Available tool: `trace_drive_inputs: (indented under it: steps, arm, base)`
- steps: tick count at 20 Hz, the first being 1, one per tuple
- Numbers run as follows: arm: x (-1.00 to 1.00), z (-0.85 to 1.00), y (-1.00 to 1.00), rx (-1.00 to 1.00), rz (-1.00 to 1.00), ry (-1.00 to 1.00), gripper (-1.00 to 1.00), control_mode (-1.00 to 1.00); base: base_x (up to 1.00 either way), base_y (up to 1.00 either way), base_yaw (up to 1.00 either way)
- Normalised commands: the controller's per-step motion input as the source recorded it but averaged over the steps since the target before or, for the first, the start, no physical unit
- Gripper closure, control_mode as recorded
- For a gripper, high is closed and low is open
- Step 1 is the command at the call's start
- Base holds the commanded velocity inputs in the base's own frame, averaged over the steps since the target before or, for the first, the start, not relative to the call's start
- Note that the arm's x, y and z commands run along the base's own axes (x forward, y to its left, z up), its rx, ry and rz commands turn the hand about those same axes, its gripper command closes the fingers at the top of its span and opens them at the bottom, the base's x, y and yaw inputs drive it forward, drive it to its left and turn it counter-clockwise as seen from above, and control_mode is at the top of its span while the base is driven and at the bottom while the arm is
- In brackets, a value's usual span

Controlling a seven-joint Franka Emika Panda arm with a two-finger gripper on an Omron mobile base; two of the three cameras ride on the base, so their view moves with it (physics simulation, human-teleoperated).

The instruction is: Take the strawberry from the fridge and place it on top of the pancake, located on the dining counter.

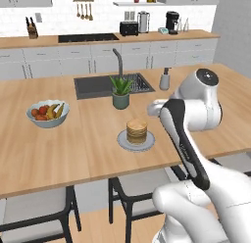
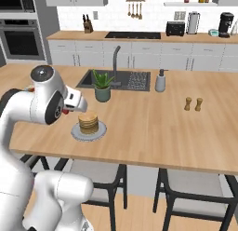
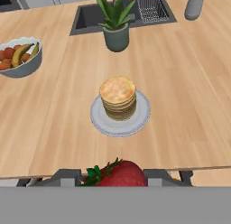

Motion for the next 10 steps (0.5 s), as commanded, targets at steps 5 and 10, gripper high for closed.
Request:
trace_drive_inputs:
  steps: [5,10]
  arm:
    - [1.00,-0.08,0.20,-0.01,0.00,0.00,1.00,-1.00]
    - [1.00,-0.63,0.03,-0.04,0.00,0.00,1.00,-1.00]
  base:
    - [0.00,0.00,0.00]
    - [0.00,0.00,0.00]
